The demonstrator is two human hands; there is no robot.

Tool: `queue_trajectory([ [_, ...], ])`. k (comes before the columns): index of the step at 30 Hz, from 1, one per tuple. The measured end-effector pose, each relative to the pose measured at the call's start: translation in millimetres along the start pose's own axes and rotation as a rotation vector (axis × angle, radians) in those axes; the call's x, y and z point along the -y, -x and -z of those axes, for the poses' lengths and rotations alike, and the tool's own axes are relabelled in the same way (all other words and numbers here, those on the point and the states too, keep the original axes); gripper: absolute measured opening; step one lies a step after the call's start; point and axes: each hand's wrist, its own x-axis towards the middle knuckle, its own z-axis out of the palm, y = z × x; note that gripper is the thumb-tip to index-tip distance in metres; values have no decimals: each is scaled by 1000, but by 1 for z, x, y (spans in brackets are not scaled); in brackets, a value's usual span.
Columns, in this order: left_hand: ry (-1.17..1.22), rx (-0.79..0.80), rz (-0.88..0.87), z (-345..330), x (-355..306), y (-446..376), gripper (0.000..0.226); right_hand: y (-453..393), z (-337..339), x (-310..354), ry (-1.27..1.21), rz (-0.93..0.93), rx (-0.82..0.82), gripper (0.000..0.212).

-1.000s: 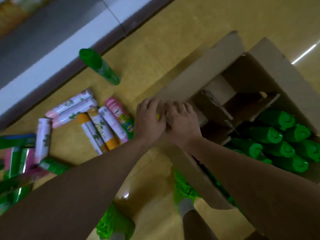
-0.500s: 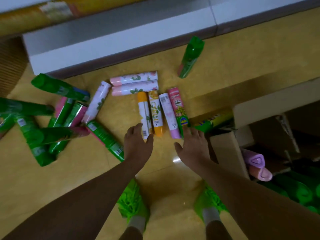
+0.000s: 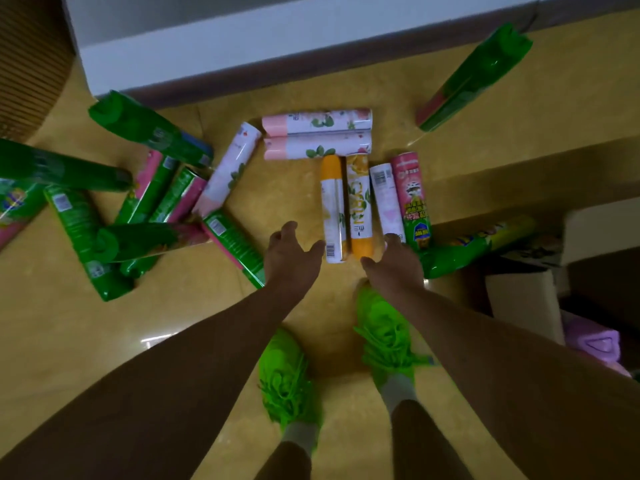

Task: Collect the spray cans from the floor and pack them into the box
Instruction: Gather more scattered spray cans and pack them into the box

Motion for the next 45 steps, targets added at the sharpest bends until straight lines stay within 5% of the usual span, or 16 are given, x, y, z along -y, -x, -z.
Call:
queue_trajectory([
  [11, 138, 35, 152, -101, 6, -101, 77, -99, -68, -7, -110, -56, 23, 47],
  [18, 99, 34, 115, -118, -4, -126, 56, -118, -86, -6, -177, -92, 1, 45],
  [27, 14, 145, 106, -68, -8, -106, 62, -85, -72, 9, -272, -141, -22, 59],
  [38, -71, 86, -159, 14, -50, -36, 68, -27, -1, 42, -513, -288, -32, 46],
  [45, -86, 92, -370, 55, -95, 25, 66, 39, 60, 44, -619, -279, -206, 45],
])
